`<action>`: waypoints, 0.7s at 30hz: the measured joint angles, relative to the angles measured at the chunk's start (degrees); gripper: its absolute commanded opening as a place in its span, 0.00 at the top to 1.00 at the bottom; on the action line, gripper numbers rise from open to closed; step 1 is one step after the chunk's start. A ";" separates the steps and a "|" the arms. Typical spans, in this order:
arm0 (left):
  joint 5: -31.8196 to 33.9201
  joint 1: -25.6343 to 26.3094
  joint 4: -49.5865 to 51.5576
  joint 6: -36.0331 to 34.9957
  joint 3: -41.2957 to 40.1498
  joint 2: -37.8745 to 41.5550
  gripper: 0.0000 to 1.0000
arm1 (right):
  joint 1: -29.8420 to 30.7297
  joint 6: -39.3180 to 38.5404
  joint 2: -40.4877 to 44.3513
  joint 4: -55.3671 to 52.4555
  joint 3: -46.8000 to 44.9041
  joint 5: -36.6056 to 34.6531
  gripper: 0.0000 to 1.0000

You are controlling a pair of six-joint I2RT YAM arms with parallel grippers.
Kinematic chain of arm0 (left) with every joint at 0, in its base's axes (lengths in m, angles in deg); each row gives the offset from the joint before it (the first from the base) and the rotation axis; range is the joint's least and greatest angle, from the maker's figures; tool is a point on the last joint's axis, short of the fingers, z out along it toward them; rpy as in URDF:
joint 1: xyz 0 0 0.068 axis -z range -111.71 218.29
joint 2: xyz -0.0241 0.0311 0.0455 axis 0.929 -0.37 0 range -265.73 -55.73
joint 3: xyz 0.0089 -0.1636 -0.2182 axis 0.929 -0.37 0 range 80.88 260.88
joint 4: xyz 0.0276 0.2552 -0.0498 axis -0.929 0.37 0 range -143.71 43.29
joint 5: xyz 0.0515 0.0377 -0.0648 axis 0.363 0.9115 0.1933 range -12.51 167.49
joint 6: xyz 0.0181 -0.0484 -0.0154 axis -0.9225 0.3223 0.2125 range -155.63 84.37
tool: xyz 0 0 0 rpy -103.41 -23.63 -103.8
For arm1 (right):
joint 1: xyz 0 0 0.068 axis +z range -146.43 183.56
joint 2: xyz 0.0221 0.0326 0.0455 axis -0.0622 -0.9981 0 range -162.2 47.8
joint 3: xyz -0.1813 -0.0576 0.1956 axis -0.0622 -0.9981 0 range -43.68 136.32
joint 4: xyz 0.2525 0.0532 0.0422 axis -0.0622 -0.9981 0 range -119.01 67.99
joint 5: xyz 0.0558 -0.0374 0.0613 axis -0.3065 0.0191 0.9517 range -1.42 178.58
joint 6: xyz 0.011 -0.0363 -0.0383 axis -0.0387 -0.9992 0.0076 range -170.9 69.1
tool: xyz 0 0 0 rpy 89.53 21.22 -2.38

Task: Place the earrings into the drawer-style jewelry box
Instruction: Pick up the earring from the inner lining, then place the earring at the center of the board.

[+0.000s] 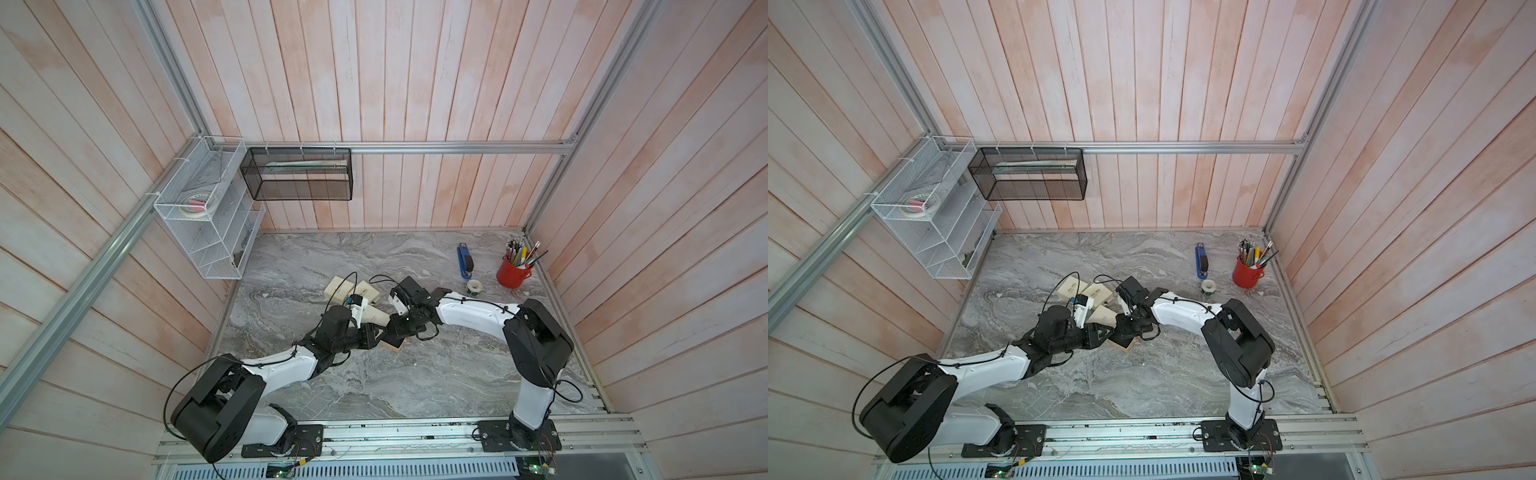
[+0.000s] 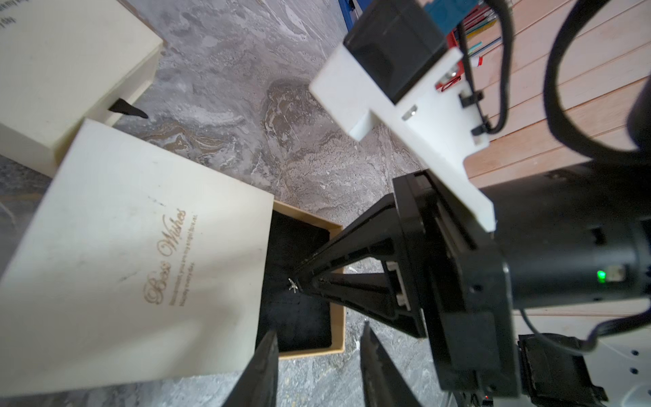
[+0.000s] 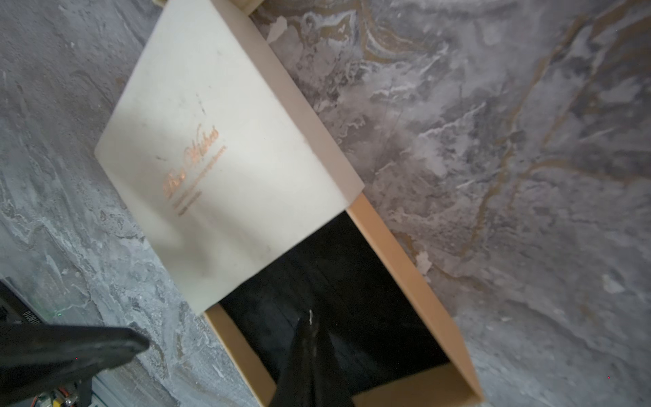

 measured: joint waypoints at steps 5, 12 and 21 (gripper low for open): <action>0.68 0.00 1.51 -0.50 0.46 0.07 0.60 | -0.04 0.24 0.57 0.70 -0.15 0.61 1.00; 2.08 0.00 5.53 -2.38 4.37 0.76 0.56 | -2.82 3.10 12.52 8.96 -9.51 5.66 1.00; 2.99 3.91 7.19 -2.95 7.15 -0.85 0.54 | -11.58 9.99 26.93 20.44 -32.76 14.88 1.00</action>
